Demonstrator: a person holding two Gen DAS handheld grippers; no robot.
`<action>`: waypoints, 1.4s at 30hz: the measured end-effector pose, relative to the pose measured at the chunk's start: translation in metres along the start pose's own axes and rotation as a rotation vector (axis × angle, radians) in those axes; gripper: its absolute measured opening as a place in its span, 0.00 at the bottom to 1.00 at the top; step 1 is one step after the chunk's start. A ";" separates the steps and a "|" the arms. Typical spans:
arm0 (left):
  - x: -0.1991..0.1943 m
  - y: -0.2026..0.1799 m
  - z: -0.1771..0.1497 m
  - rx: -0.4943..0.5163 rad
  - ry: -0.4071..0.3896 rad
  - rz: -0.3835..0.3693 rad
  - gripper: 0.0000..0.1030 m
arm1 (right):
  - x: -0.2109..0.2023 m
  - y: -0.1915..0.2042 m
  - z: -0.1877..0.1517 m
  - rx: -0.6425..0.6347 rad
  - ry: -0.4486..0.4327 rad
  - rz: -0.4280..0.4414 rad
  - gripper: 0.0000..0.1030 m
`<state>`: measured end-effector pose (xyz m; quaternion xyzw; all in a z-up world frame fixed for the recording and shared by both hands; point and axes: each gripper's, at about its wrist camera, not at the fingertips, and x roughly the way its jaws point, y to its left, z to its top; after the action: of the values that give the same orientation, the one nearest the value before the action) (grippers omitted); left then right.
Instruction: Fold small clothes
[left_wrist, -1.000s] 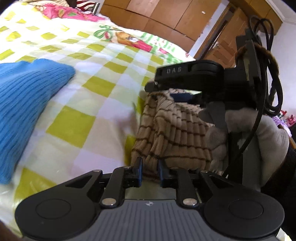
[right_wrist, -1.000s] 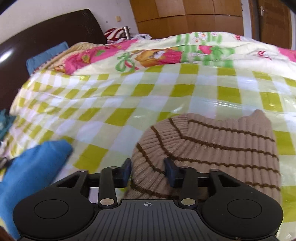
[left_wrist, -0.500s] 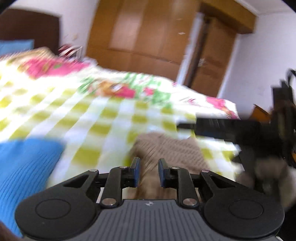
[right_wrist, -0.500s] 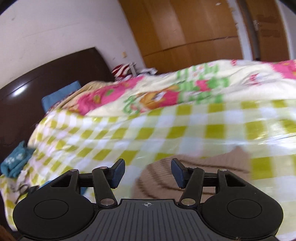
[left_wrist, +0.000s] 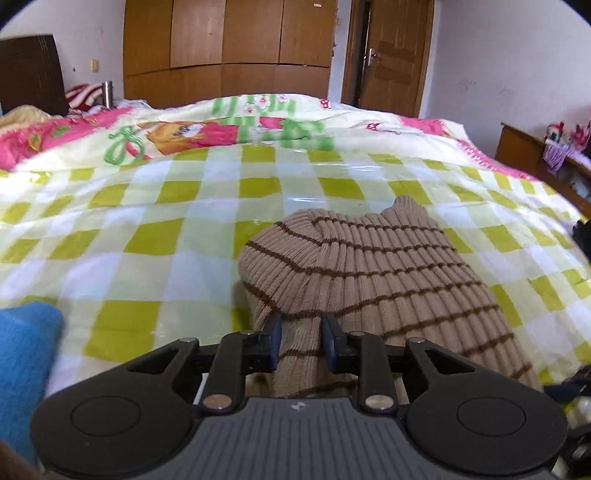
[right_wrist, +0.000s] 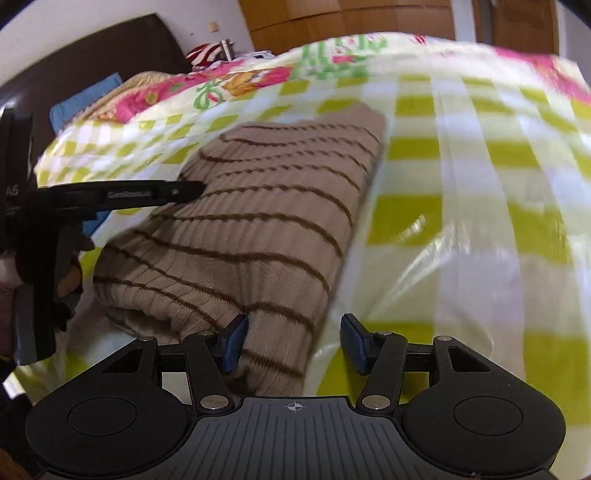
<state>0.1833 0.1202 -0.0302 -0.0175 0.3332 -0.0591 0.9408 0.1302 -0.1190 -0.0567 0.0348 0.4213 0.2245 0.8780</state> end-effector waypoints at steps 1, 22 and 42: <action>-0.002 0.000 0.002 -0.001 0.004 0.013 0.41 | -0.004 0.000 0.001 0.002 -0.006 -0.003 0.50; -0.059 -0.019 -0.050 0.112 0.153 -0.011 0.42 | -0.011 -0.010 0.010 0.085 0.018 0.025 0.52; -0.002 -0.015 -0.013 0.038 0.013 -0.125 0.42 | 0.054 -0.068 0.073 0.377 -0.061 0.194 0.62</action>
<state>0.1723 0.1057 -0.0377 -0.0202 0.3362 -0.1242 0.9333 0.2393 -0.1475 -0.0655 0.2457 0.4235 0.2242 0.8426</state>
